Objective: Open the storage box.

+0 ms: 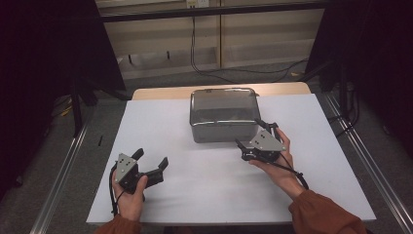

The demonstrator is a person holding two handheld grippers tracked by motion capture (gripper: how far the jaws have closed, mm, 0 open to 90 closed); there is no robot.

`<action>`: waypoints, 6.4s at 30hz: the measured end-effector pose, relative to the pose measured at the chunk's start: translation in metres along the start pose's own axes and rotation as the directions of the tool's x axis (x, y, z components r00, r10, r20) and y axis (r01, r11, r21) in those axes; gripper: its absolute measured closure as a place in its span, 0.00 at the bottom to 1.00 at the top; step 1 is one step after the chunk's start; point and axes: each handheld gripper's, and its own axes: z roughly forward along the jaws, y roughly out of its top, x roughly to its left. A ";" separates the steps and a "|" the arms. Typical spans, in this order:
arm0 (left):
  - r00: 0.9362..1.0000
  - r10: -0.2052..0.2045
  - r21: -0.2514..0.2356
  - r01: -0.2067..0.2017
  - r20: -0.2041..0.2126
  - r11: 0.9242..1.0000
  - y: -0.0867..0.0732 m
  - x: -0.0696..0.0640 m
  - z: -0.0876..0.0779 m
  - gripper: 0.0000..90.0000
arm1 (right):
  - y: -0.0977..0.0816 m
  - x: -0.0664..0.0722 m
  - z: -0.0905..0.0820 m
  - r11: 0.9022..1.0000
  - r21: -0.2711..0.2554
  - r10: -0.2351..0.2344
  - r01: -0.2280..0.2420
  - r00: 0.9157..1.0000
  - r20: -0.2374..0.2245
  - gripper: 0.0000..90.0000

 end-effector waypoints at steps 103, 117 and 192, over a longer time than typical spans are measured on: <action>0.986 0.053 -0.028 -0.049 0.157 0.998 0.018 -0.009 0.034 0.03 | 0.032 0.039 0.037 0.668 0.089 -0.744 0.739 0.667 0.047 0.91; 0.975 0.150 -0.021 -0.148 0.163 0.989 0.031 -0.014 0.057 0.03 | 0.035 0.037 0.037 0.681 0.085 -0.732 0.727 0.679 0.055 0.91; 0.939 0.325 -0.080 -0.318 0.111 0.945 0.068 -0.020 0.156 0.39 | 0.054 0.004 0.039 0.833 0.019 -0.552 0.552 0.831 0.060 0.74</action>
